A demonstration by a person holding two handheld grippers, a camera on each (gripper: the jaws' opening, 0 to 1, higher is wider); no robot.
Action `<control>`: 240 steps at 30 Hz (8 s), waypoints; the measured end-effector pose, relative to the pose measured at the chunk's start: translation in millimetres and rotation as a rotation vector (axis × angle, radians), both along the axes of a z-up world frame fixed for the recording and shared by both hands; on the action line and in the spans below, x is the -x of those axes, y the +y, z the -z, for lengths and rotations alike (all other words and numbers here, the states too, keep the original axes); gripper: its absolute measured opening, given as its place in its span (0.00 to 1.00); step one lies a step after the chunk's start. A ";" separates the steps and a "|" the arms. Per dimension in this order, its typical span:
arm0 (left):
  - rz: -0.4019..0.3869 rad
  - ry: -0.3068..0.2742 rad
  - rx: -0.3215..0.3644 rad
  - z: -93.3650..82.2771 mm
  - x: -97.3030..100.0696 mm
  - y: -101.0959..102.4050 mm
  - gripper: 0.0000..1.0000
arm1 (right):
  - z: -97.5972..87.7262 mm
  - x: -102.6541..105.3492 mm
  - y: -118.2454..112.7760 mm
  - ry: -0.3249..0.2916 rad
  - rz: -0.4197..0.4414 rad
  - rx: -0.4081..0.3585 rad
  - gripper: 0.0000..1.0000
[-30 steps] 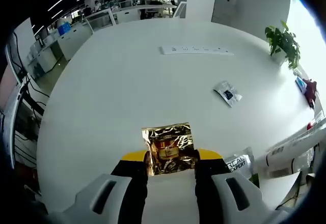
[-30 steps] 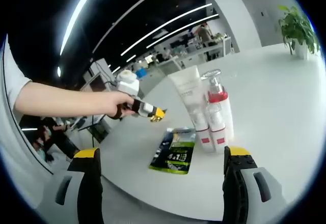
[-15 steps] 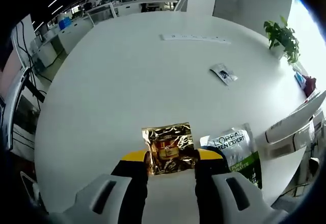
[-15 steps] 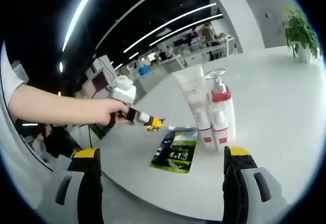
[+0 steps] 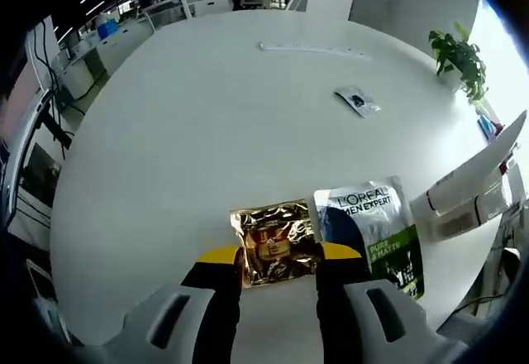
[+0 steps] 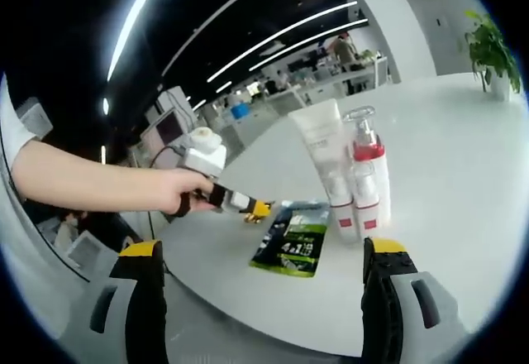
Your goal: Arrange the skincare products in the storage area until every visible bottle or jar stands upright without overlapping.
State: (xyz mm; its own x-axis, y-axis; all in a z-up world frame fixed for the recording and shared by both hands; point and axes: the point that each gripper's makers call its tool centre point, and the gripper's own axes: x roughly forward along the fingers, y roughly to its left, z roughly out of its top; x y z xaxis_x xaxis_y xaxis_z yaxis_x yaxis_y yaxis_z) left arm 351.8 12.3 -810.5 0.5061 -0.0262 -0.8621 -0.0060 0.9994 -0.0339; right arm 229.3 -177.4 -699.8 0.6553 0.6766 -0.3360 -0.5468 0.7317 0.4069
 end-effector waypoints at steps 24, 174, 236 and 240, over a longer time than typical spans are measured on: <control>0.020 0.024 -0.021 9.4 -1.8 0.6 0.42 | 2.6 0.9 0.1 0.004 -0.001 0.002 1.00; 0.403 -0.202 0.353 -91.9 107.2 14.3 0.97 | 19.5 13.5 14.5 0.080 -0.126 0.064 0.99; 0.977 -0.019 -0.045 -19.5 -143.9 -128.7 0.86 | 17.8 -8.0 -13.6 0.120 0.088 -0.037 0.97; 0.981 -0.008 -0.045 -15.3 -150.0 -138.7 0.85 | 17.7 -9.1 -15.2 0.122 0.098 -0.043 0.97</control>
